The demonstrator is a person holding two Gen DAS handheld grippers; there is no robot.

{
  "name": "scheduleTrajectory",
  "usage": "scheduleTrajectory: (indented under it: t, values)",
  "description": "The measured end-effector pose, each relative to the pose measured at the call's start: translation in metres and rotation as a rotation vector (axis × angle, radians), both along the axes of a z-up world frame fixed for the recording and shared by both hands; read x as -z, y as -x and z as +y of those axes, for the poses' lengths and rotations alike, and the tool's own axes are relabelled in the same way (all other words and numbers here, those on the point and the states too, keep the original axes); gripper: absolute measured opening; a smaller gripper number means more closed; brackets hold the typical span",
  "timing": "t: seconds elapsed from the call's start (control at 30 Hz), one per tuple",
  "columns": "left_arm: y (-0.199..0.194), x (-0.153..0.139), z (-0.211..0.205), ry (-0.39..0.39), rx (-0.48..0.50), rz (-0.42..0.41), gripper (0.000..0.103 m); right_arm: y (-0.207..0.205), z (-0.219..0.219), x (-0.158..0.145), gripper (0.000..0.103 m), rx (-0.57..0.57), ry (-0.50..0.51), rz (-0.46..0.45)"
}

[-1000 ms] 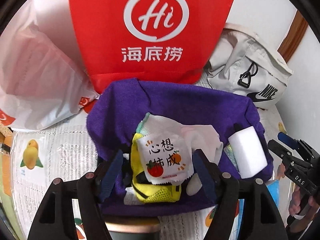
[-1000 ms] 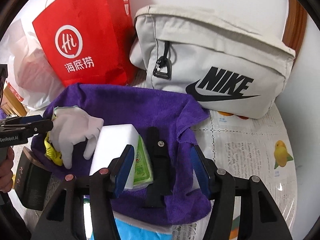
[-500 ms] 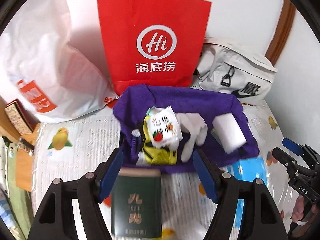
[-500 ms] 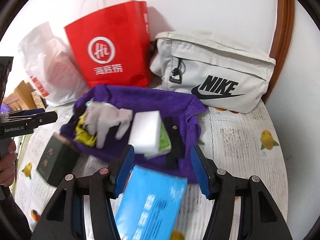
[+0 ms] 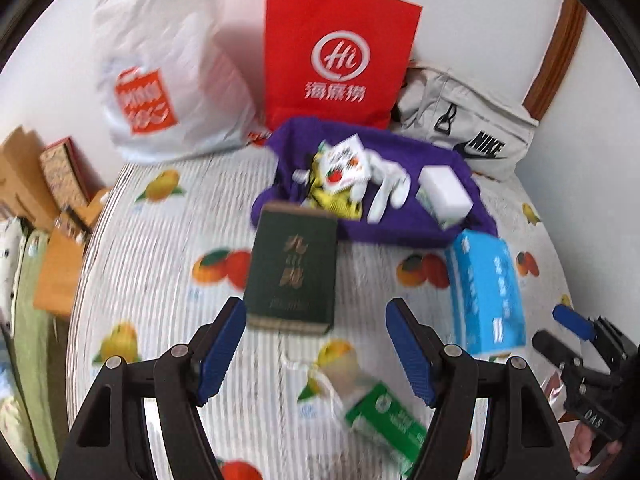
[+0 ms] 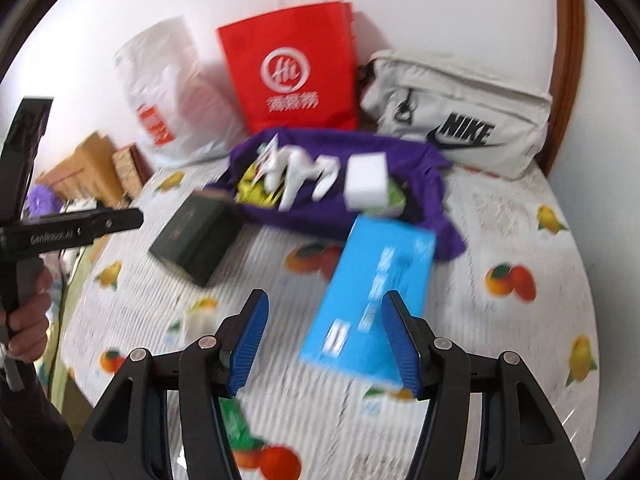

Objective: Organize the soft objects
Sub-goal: 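Move both tools back toward the green sachet and white mesh bag, then grasp the green sachet with the right tool while the left tool approaches the mesh bag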

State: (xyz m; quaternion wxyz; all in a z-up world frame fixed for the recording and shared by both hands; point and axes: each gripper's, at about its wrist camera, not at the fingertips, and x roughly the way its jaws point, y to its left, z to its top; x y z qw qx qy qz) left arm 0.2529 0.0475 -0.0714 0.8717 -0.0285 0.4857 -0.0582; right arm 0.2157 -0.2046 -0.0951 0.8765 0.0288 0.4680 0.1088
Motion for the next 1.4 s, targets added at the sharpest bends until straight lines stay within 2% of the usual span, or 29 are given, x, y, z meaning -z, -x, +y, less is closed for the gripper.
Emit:
scheduleTrajectory:
  t: [0.23,0.37,0.47,0.57,0.63,0.87,0.93,1.13,1.2,1.23,1.3,1.4]
  values:
    - [0.035,0.015,0.010,0.013,-0.022,0.022,0.071,0.043,0.024,0.028,0.059,-0.083,-0.048,0.063]
    - [0.050,0.026,0.015,0.030,-0.021,0.030,0.071,0.063,0.039,0.049,0.059,-0.142,-0.069,0.070]
    - [0.057,0.035,0.018,0.026,-0.010,0.030,0.071,0.072,0.049,0.063,0.059,-0.177,-0.079,0.079]
    - [0.063,0.045,0.023,0.027,-0.012,0.031,0.071,0.076,0.058,0.076,0.063,-0.197,-0.091,0.080]
    - [0.065,0.055,0.029,0.040,-0.029,0.056,0.071,0.076,0.064,0.084,0.064,-0.216,-0.093,0.079]
    - [0.068,0.070,0.042,0.056,-0.034,0.082,0.071,0.068,0.091,0.110,0.069,-0.279,-0.076,0.100]
    - [0.068,0.071,0.044,0.059,-0.035,0.081,0.071,0.067,0.095,0.112,0.075,-0.286,-0.070,0.092]
    - [0.066,0.075,0.051,0.072,-0.045,0.088,0.071,0.065,0.121,0.117,0.077,-0.319,0.066,0.018]
    - [0.066,0.076,0.052,0.079,-0.049,0.091,0.071,0.067,0.130,0.118,0.069,-0.343,0.122,-0.011]
    - [0.066,0.077,0.053,0.079,-0.049,0.092,0.071,0.067,0.130,0.118,0.056,-0.350,0.114,-0.014]
    - [0.067,0.078,0.052,0.073,-0.051,0.092,0.071,0.065,0.127,0.116,0.040,-0.337,0.099,-0.016]
    - [0.067,0.080,0.048,0.079,-0.041,0.088,0.071,0.061,0.118,0.115,0.025,-0.321,0.072,-0.002]
